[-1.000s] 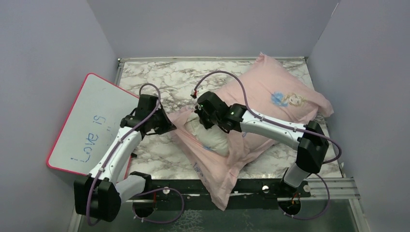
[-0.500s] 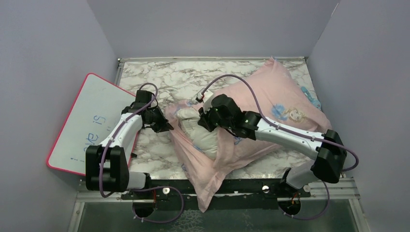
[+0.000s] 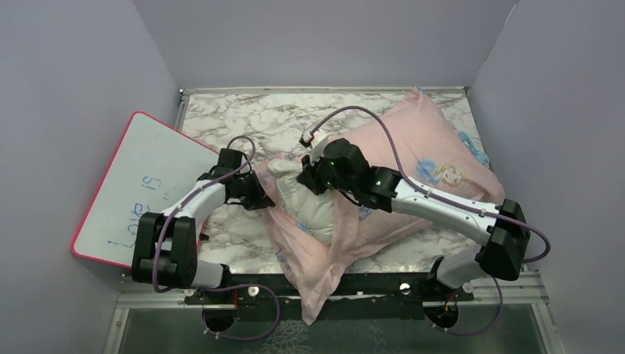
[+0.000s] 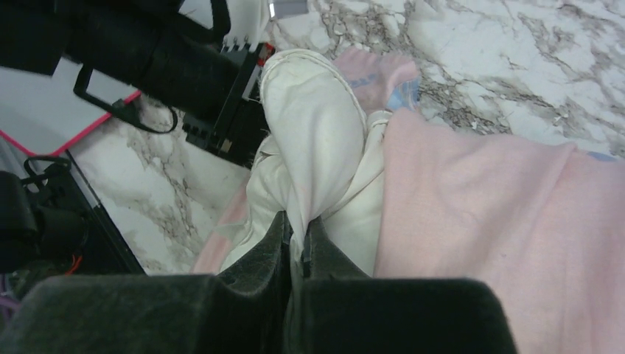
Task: Remove the pillowcase from the pillow
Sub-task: Remove the pillow from the pillowcase.
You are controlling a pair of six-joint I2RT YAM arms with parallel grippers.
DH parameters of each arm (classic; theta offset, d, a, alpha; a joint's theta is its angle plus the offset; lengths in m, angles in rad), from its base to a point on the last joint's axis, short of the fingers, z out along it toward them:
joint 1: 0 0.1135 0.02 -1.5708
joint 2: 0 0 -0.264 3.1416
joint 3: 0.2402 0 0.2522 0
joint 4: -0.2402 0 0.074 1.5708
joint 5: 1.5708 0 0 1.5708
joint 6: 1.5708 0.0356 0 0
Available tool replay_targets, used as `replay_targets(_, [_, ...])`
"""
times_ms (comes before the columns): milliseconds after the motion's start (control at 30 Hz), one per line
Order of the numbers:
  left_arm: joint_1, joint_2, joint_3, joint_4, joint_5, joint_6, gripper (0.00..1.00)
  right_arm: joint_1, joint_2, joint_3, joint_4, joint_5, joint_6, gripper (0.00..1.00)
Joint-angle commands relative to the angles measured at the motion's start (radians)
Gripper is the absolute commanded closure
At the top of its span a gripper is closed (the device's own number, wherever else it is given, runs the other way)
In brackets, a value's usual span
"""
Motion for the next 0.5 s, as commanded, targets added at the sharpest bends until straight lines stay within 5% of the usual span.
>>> replay_targets(0, [-0.071, -0.04, -0.075, 0.072, -0.208, 0.005, 1.0, 0.002, -0.008, 0.142, 0.121, 0.179, 0.079, 0.99])
replay_targets(200, [-0.124, -0.128, -0.154, 0.081, -0.247, -0.067, 1.0, -0.002, 0.148, 0.358, 0.083, 0.497, 0.069, 0.99])
replay_targets(300, [-0.124, -0.189, -0.161, 0.05, -0.274, -0.073, 1.0, -0.035, 0.253, 0.502, -0.055, 0.503, 0.09, 0.99])
replay_targets(400, [-0.124, -0.242, -0.148, 0.015, -0.297, -0.081, 0.88, -0.046, 0.327, 0.608, -0.218, 0.477, 0.106, 0.98])
replay_targets(467, [-0.124, -0.275, -0.133, -0.002, -0.298, -0.087, 0.78, -0.046, 0.336, 0.635, -0.274, 0.378, 0.065, 0.77])
